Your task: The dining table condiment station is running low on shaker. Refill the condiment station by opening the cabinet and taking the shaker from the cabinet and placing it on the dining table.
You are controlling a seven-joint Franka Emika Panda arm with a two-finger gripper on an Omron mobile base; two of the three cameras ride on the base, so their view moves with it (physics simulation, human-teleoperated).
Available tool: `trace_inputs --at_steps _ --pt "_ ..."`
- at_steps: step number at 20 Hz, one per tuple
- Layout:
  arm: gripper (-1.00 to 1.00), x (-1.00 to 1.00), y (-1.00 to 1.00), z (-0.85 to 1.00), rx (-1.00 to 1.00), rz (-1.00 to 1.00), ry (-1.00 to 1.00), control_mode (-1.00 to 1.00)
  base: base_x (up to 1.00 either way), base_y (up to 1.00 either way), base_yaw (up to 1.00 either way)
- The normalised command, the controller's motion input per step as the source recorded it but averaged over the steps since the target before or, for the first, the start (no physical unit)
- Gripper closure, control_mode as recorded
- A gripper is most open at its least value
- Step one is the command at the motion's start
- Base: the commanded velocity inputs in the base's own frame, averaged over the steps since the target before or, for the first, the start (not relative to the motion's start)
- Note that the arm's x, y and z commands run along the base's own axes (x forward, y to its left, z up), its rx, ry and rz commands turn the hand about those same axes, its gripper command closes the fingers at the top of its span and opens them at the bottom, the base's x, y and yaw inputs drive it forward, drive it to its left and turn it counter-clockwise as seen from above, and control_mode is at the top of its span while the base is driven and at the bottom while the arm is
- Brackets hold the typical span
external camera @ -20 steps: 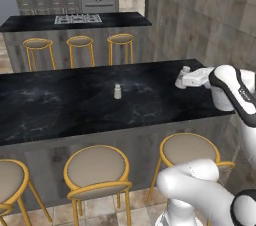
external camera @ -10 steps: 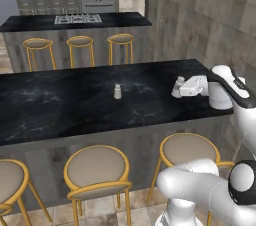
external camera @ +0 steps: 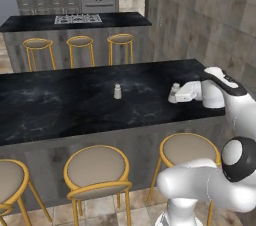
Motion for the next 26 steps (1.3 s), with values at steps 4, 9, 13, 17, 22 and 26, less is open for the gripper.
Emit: trace_inputs --at_steps 4,9,13,17,22,26 --pt "1.00 0.58 -0.04 -0.16 0.00 0.00 0.04 -1.00 0.00 0.00 0.00" --pt "1.00 0.45 -0.01 -0.26 0.00 0.00 0.01 -1.00 0.00 0.00 0.00" --pt "1.00 0.14 0.00 -0.53 -0.03 0.03 -0.07 -1.00 0.00 0.00 0.00" --pt "1.00 0.34 0.00 -0.38 -0.03 0.01 -0.01 -1.00 0.00 0.00 0.00" --pt "1.00 0.51 -0.04 -0.16 0.00 0.00 0.06 -1.00 0.00 0.00 0.00" --pt "1.00 0.35 -0.05 -0.21 -0.01 0.01 0.01 -1.00 0.00 0.00 0.00"
